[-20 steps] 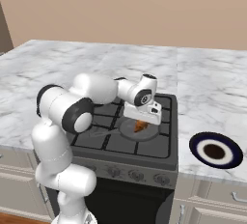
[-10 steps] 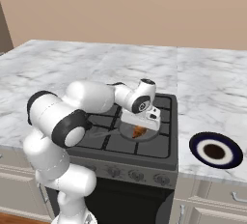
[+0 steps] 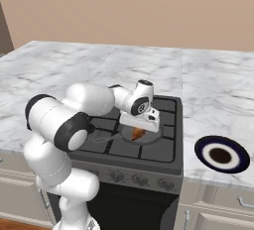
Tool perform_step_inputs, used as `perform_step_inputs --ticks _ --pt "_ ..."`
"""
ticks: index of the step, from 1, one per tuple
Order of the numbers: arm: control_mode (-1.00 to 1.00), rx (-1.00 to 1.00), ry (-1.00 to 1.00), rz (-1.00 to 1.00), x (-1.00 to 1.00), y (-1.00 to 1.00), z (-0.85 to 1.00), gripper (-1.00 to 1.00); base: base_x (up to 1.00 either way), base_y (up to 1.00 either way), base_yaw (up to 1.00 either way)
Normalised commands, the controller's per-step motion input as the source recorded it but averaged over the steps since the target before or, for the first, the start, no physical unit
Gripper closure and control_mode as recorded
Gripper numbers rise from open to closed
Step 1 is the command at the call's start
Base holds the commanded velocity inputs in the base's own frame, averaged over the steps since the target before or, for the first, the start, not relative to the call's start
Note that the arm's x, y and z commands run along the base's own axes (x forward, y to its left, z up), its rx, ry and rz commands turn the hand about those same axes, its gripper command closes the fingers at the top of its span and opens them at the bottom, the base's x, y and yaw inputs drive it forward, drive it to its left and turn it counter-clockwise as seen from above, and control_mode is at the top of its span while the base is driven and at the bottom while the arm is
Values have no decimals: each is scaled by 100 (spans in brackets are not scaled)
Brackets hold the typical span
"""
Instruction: Pick the croissant and place it on the pan. Then turn on the stove to warm the croissant.
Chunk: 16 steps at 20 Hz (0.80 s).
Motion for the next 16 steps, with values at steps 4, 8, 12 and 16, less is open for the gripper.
perform_step_inputs --ticks 4,8,12,16 --pt "-100 0 0 0 -33 -23 46 -100 0 0 0" --pt "-100 0 -4 0 -50 -52 57 -100 0 0 0" --pt "-100 0 -6 0 -60 -52 69 -100 0 0 0" --pt "-100 0 -9 0 -77 -53 44 -100 0 0 0"
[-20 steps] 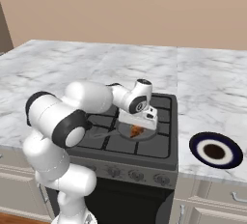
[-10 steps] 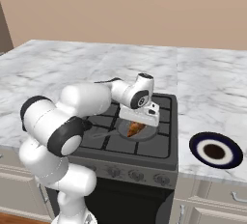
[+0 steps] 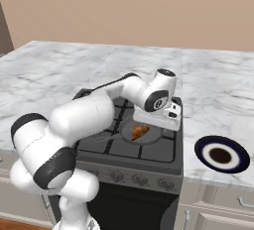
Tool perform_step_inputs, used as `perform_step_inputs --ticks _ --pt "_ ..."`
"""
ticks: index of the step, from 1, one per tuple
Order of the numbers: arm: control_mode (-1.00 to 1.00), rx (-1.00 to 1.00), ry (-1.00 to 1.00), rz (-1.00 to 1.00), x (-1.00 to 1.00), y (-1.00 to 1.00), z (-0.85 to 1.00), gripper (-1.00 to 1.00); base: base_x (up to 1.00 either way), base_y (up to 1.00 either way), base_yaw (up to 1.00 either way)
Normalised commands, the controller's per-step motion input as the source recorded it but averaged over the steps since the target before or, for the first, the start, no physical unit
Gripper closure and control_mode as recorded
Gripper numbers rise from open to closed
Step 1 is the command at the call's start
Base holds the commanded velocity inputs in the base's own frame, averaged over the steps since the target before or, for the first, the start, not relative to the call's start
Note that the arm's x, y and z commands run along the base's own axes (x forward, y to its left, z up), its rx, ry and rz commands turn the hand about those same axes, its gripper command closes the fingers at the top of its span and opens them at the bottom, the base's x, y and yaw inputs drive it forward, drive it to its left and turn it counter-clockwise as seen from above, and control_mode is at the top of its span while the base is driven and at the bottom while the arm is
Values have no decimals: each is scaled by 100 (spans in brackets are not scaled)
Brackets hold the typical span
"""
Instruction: Pick the croissant and place it on the pan. Then turn on the stove to warm the croissant.
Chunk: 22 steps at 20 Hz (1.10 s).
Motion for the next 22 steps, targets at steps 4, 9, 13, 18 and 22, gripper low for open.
perform_step_inputs --ticks 4,9,13,18,22 --pt "-100 0 -20 10 -73 -34 13 -100 0 0 0" --pt "-100 3 -35 23 -69 -28 -1 -100 0 0 0" --pt "-100 4 -39 29 -43 -12 -15 -100 0 0 0" --pt "-100 5 -42 32 -29 -11 -23 -100 0 0 0" --pt "-100 4 -41 33 -31 -17 -24 -100 0 0 0"
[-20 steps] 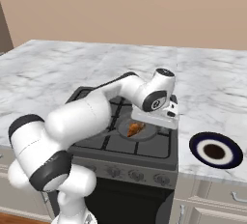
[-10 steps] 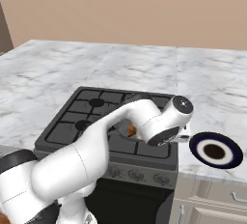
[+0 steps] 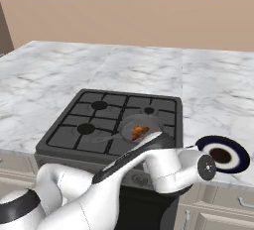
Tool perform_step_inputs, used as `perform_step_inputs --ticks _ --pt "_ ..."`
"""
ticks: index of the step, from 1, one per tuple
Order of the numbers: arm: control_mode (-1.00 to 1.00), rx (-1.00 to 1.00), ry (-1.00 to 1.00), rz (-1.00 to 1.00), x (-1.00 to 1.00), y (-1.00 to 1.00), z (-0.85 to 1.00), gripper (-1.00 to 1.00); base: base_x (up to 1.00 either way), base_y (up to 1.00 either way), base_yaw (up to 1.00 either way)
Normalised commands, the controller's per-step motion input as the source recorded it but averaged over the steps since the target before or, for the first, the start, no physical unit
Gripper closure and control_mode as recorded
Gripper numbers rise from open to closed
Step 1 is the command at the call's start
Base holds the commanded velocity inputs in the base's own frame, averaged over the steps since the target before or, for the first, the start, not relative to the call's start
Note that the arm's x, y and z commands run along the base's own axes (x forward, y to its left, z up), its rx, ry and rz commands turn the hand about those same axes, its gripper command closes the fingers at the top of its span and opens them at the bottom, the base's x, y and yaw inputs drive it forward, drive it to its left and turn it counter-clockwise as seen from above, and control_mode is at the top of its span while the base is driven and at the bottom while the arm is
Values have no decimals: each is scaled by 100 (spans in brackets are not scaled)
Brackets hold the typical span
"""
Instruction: Pick the croissant and place it on the pan. Then turn on the stove to warm the croissant.
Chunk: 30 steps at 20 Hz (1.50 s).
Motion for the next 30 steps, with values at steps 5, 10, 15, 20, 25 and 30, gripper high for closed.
perform_step_inputs --ticks 5,10,15,20,25,30 --pt "-100 2 -41 32 -31 -15 -23 -100 0 0 0" --pt "-100 0 -40 26 -28 -10 -23 -100 0 0 0" --pt "-100 0 -29 12 -25 -11 -26 -100 0 0 0" --pt "-100 0 -3 -2 -8 -7 -30 -100 0 0 0" --pt "-100 4 4 -19 0 0 -18 -100 0 0 0" --pt "-100 13 17 -28 0 0 -11 -100 0 0 0"
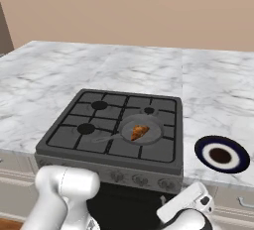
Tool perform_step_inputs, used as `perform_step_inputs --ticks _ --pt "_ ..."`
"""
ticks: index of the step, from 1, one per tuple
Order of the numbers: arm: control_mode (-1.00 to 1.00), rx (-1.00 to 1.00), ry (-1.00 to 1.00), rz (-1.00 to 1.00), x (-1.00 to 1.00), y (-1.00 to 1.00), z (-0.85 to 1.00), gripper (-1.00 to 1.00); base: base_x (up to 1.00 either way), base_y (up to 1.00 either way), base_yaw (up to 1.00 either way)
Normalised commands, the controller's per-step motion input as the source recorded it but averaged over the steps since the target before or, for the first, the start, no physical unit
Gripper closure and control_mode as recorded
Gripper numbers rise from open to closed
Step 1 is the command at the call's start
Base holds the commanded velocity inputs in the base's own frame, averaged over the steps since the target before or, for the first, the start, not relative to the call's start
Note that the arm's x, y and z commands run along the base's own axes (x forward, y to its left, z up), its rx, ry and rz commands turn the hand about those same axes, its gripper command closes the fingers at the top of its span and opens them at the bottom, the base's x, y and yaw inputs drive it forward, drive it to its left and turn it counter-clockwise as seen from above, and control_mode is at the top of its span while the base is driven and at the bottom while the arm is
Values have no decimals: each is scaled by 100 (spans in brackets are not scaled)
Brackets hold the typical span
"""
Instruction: Pick the croissant and place it on the pan. Then turn on the stove to warm the croissant.
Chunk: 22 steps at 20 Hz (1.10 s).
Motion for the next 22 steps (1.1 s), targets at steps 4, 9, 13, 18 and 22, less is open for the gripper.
perform_step_inputs --ticks 4,9,13,18,22 --pt "-100 18 24 -31 0 0 -4 -100 0 0 0" --pt "-100 15 24 -28 0 2 -2 -100 0 0 0" --pt "-100 7 8 -17 0 12 -1 -100 0 0 0" --pt "-100 0 -1 -9 0 16 0 -100 0 0 0" --pt "-100 0 -6 -3 0 11 -9 -100 0 0 0"
